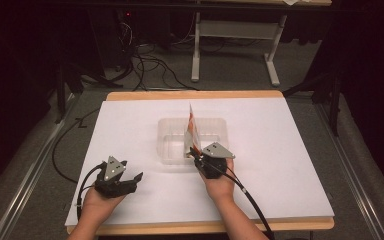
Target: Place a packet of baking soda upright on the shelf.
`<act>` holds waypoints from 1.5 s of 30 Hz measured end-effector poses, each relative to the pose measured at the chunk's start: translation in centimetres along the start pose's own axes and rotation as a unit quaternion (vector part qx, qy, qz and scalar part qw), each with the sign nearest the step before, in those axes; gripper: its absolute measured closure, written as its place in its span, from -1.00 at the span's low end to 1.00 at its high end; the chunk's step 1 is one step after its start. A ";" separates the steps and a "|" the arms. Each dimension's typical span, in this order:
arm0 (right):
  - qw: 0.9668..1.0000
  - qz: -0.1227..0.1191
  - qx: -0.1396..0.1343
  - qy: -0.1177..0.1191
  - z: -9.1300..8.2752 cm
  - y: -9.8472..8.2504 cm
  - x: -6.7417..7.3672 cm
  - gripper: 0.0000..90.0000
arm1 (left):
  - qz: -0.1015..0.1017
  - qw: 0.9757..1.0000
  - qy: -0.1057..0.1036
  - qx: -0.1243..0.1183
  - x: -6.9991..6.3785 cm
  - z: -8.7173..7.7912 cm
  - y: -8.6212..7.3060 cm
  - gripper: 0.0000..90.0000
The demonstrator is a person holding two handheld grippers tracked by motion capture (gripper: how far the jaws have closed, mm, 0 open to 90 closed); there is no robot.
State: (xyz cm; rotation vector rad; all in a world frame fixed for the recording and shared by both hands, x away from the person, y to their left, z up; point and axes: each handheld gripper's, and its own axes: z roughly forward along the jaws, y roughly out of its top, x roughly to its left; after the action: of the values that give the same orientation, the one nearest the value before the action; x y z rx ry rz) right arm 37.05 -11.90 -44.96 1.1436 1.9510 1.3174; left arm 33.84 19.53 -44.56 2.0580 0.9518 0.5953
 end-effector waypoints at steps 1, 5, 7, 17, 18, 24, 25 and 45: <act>1.000 0.004 0.000 0.000 -0.1 0.1 0.0 0.71 | -0.001 1.000 -0.001 0.000 0.0 0.0 0.0 -0.33; 1.000 -0.001 -0.004 -0.002 -0.3 0.8 0.0 0.48 | 0.001 1.000 -0.001 -0.001 -0.1 0.0 0.0 -0.33; 1.000 -0.002 -0.003 0.000 -0.4 1.1 0.0 0.32 | 0.000 1.000 -0.002 -0.001 0.0 0.0 0.0 -0.33; 1.000 -0.023 0.009 0.008 -1.5 2.4 -0.2 -0.17 | -0.003 1.000 -0.001 -0.006 0.2 -0.2 -0.1 -0.33; 1.000 -0.024 0.009 0.011 -1.7 2.4 -0.2 -0.21 | -0.003 1.000 0.000 -0.007 0.2 -0.2 -0.1 -0.33; 0.999 -0.027 0.009 0.016 -3.5 2.5 -0.6 -0.29 | -0.006 1.000 0.001 -0.008 0.4 -0.3 -0.1 -0.33; 0.999 -0.025 0.009 0.017 -3.9 2.4 -0.7 -0.30 | -0.006 1.000 0.001 -0.008 0.4 -0.3 -0.1 -0.33; 0.999 -0.038 0.019 0.002 -9.3 0.3 -3.6 -0.36 | -0.007 1.000 0.002 -0.006 0.5 -0.4 -0.2 -0.33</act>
State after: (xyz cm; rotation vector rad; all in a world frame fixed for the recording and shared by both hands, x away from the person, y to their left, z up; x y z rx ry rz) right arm 31.64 -19.42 -41.18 1.0735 2.0094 1.2486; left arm 33.77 20.17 -44.46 2.0389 0.9616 0.5954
